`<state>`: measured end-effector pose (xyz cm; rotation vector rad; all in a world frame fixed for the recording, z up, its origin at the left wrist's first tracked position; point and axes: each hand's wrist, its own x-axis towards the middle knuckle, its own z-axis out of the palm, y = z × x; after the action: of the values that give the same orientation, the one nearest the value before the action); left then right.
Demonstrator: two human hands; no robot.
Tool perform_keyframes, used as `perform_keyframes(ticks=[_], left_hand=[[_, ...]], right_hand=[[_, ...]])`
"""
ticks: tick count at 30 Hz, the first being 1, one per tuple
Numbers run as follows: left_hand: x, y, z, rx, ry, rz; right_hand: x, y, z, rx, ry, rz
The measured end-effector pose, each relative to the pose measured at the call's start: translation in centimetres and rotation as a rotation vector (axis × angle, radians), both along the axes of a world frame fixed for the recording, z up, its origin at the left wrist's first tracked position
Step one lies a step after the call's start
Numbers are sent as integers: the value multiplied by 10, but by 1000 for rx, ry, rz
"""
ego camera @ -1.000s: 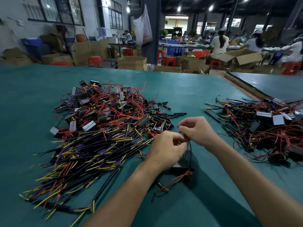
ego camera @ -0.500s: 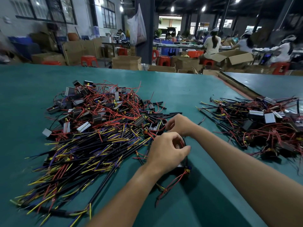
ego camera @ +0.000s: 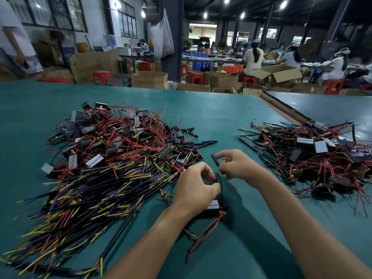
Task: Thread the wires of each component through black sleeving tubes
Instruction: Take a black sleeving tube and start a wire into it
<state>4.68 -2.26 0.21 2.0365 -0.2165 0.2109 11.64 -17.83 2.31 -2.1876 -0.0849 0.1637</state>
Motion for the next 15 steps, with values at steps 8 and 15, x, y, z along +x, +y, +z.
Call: perform_keyframes(ticks=[8, 15], left_hand=[[2, -4, 1, -141, 73, -83], [6, -8, -4, -137, 39, -79]], right_hand=[[-29, -11, 11, 610, -47, 61], [-36, -9, 18, 543, -177, 139]])
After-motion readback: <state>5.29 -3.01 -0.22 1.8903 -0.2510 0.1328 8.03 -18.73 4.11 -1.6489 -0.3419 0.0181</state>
